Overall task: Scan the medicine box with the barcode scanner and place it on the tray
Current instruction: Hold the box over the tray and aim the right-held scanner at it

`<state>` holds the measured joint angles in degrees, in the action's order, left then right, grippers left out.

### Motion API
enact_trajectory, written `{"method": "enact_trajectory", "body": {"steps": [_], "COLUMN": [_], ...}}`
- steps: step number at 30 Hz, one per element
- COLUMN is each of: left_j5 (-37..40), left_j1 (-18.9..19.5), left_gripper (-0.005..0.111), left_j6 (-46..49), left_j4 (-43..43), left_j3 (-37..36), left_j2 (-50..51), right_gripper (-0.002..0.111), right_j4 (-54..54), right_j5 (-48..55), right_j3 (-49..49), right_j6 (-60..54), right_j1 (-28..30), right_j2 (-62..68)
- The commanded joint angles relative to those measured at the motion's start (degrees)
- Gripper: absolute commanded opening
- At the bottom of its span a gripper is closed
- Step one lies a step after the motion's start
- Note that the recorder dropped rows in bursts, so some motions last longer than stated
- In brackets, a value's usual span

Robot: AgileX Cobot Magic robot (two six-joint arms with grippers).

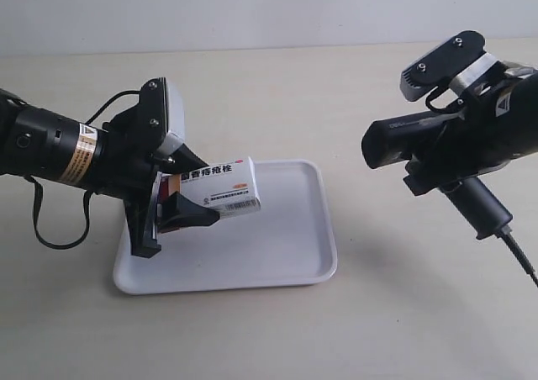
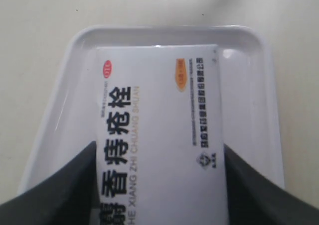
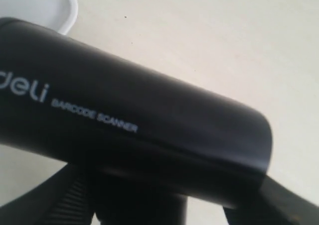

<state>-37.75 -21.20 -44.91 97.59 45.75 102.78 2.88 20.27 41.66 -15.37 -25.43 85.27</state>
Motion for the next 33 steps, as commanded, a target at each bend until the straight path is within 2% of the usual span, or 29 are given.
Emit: {"method": "enact_trajectory", "body": {"steps": [1, 8, 23, 33], "left_j5": [-0.1, -0.1, -0.2, -2.1], "left_j1": [-0.3, -0.3, -0.3, 0.1], "left_gripper": [0.000, 0.000, 0.000, 0.000], "left_j6": [-0.4, -0.4, -0.3, 1.9], "left_j4": [0.9, 1.6, 2.0, 2.0], "left_j3": [0.4, 0.4, 0.4, 0.4], "left_j2": [-0.1, -0.1, -0.1, -0.1], "right_gripper": [0.000, 0.000, 0.000, 0.000], "right_j4": [4.3, 11.3, 11.9, 12.1], "right_j5": [0.0, -0.4, -5.8, 2.1], "right_j3": [0.4, 0.4, 0.5, 3.2], "right_j6": [1.9, 7.6, 7.9, 7.9], "right_j1": [-0.2, -0.2, -0.2, -0.2], "right_j2": [-0.9, -0.9, 3.8, -2.6]}}
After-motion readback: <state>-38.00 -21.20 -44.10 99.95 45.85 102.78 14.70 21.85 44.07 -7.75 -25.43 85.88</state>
